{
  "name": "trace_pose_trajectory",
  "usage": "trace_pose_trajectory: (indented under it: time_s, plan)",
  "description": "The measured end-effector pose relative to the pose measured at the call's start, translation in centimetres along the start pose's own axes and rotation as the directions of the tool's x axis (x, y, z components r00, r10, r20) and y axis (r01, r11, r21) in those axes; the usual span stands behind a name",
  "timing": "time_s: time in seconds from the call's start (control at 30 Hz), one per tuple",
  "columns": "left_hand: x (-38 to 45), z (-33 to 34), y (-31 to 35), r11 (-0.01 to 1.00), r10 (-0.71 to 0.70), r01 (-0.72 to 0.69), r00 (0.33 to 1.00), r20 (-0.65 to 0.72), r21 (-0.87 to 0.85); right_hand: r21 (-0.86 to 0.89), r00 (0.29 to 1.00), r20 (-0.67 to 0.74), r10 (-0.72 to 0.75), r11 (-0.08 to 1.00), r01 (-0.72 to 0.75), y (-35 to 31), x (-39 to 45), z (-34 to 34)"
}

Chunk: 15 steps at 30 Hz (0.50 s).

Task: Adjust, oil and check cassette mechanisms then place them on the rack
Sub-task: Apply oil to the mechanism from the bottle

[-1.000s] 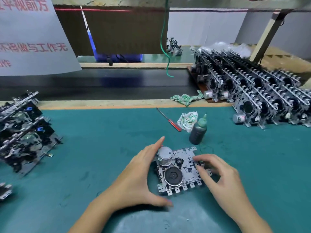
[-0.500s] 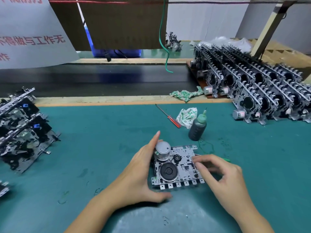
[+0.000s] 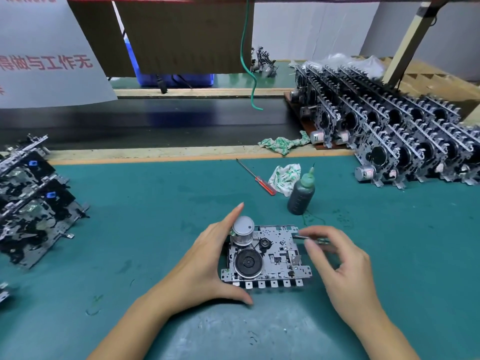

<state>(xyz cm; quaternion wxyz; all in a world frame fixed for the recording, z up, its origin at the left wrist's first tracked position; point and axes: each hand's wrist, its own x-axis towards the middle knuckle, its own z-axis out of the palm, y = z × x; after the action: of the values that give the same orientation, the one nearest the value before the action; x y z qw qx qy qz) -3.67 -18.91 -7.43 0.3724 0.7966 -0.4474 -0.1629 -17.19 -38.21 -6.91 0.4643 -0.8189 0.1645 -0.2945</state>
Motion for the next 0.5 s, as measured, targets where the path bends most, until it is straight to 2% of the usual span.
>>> trace_pose_trajectory:
  time_s: [0.07,0.13,0.27,0.37,0.4,0.5]
  plan:
    - [0.0,0.0,0.0,1.0,0.0,0.0,1.0,-0.006,-0.009,0.091,0.992,-0.109,0.061,0.995,-0.051,-0.1,1.1,-0.4]
    - [0.0,0.1,-0.1,1.0,-0.003,0.003,1.0,0.001,-0.02,0.113,0.984,-0.144,0.103,0.99,-0.087,-0.2,2.7,-0.9]
    - [0.5,0.4,0.0,0.999,0.004,-0.004,1.0,0.022,-0.033,-0.01,0.968,-0.041,0.249,0.968,-0.25,-0.2,6.7,-1.0]
    - [1.4,0.1,0.2,1.0,0.01,-0.009,0.999,0.042,-0.012,-0.059,0.914,0.088,0.397,0.918,-0.393,0.4,8.9,0.0]
    - [1.7,-0.1,0.3,1.0,0.018,-0.02,0.998,0.063,0.018,-0.068,0.904,0.098,0.416,0.909,-0.41,0.7,9.1,0.6]
    - [2.6,-0.8,0.5,0.984,0.057,-0.07,0.995,0.081,0.165,-0.151,0.931,-0.007,0.364,0.92,-0.361,1.7,8.8,2.0]
